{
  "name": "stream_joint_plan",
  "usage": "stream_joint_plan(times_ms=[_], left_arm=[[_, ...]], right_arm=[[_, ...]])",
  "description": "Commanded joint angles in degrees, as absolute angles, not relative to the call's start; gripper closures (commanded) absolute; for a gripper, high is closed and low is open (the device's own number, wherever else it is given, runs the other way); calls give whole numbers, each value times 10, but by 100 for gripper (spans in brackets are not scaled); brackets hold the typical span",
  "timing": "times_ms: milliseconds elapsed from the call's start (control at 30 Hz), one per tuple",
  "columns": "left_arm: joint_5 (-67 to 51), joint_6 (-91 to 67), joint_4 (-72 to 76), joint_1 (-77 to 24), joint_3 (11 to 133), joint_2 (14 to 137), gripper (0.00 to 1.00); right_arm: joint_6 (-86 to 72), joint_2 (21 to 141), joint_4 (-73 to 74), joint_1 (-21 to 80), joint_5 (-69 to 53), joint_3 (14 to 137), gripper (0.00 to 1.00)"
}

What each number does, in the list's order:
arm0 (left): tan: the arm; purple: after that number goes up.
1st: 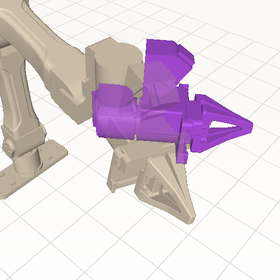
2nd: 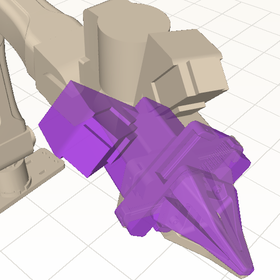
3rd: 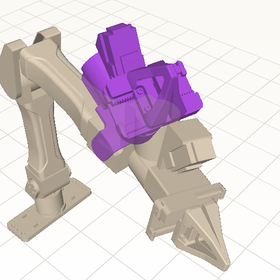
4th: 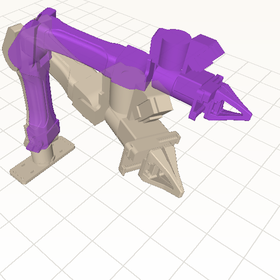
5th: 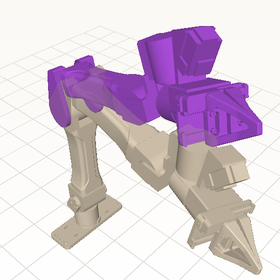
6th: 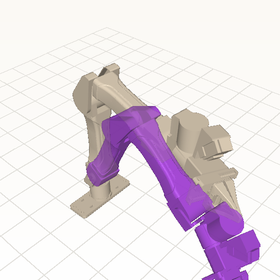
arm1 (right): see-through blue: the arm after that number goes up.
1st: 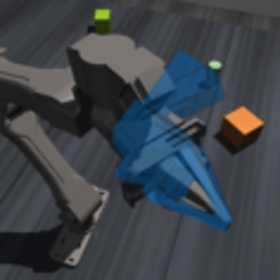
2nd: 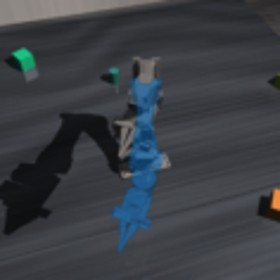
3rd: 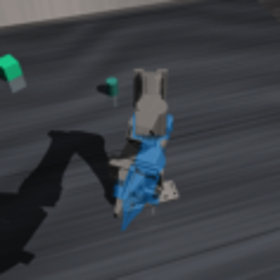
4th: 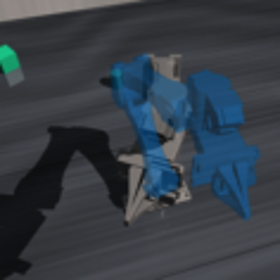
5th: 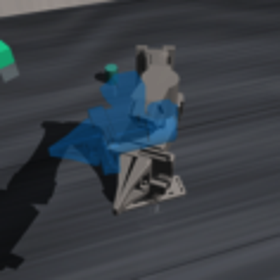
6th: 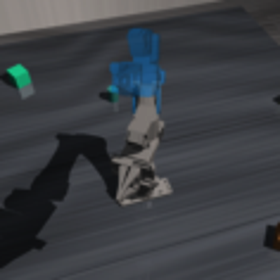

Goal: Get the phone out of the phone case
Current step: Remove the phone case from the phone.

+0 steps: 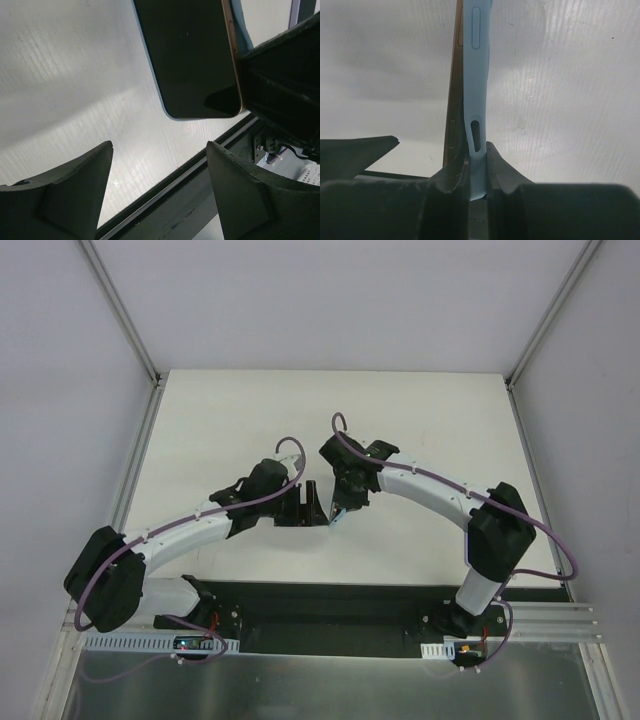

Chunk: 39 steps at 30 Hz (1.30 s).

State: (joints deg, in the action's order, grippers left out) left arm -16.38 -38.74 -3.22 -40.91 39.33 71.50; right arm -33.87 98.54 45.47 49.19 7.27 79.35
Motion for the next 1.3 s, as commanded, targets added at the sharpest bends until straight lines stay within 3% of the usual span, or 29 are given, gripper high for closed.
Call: stream_joint_plan(times_ms=[0,200,433,733,1267], left_arm=[[-176,-380,-2,-386,420,723,26],[-289,-415,33,-295,400,727,26],[-402,-430,31,-277,456,821,29],[-384,-398,-41,-298,528,882,31],[-253,-360,-153,-332,573,903,34]], right_arm=[[-331,973,476,510,106,824,99],[-322,992,497,524,130,831,99],[-313,1027,539,539,157,874,99],[-288,1030,525,540,149,874,99],[-240,999,439,541,91,824,99]])
